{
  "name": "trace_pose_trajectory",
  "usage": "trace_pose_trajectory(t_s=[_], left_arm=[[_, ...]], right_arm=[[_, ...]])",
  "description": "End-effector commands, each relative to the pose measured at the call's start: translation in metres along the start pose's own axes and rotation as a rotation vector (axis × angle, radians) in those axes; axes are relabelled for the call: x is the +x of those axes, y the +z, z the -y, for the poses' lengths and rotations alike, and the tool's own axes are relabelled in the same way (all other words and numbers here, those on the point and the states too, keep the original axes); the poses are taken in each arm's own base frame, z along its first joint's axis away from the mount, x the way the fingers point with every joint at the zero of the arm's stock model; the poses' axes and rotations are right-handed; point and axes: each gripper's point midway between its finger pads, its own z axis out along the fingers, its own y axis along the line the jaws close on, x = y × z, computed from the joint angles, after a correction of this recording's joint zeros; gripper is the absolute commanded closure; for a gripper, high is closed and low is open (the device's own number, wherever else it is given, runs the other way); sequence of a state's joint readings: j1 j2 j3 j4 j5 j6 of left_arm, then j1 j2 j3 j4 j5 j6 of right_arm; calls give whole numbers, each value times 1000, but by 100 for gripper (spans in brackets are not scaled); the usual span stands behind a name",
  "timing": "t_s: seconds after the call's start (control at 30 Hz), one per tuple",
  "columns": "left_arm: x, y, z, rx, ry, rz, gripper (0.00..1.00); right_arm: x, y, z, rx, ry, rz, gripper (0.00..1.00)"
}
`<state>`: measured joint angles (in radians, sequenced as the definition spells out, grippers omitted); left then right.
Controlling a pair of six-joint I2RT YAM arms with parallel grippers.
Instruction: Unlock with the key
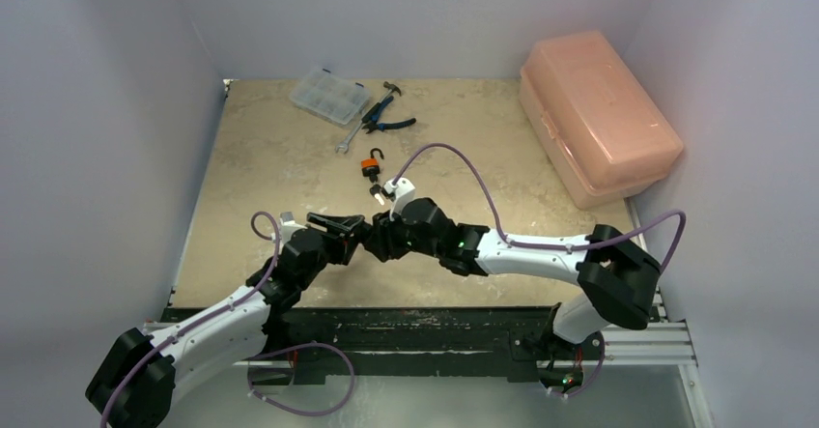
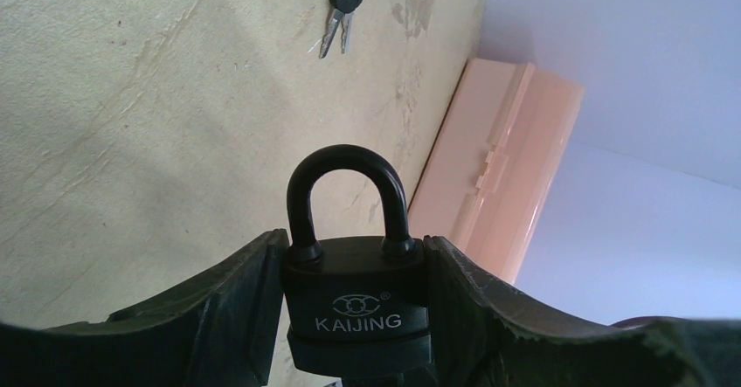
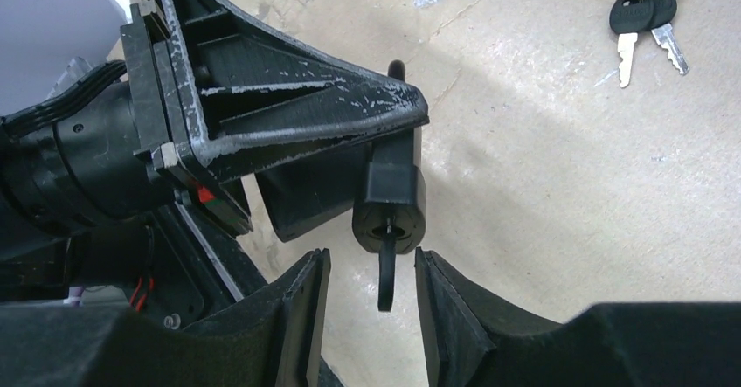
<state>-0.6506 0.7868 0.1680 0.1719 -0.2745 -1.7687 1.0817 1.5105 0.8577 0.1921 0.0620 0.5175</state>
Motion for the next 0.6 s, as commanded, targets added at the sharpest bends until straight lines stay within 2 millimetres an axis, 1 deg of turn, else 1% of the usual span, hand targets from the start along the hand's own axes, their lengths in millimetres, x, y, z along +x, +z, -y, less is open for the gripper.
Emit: trace_pose_trajectory(t_s=[0.0, 0.07, 0.13, 0.2, 0.23, 0.27, 0.33, 0.43, 0.47, 0.5, 0.57], left_arm=[[10, -9, 57, 179, -48, -42, 100], [9, -9, 56, 178, -48, -41, 100], [9, -9, 55, 176, -47, -40, 100], [9, -9, 54, 175, -46, -39, 100], [8, -9, 54, 174, -45, -37, 100], [8, -9, 54, 174, -47, -35, 100], [7, -9, 54, 174, -46, -33, 100], [7, -9, 53, 174, -45, -30, 100], [6, -9, 52, 172, -45, -28, 100], [7, -9, 52, 172, -44, -29, 100], [6, -9, 52, 173, -45, -27, 100]], right_arm=[[-23, 8, -3, 17, -20, 57, 54], [-22, 10, 0, 26, -21, 56, 59], [-21, 11, 1, 31, -21, 54, 66], [-21, 11, 2, 33, -21, 49, 76], [-20, 11, 2, 35, -22, 48, 79], [-20, 11, 2, 34, -22, 48, 80], [-19, 10, 2, 35, -21, 43, 78], [-21, 6, 2, 35, -25, 45, 60], [-22, 5, 2, 35, -25, 47, 57], [-25, 2, 1, 36, -25, 53, 55], [-28, -2, 2, 41, -26, 59, 57]])
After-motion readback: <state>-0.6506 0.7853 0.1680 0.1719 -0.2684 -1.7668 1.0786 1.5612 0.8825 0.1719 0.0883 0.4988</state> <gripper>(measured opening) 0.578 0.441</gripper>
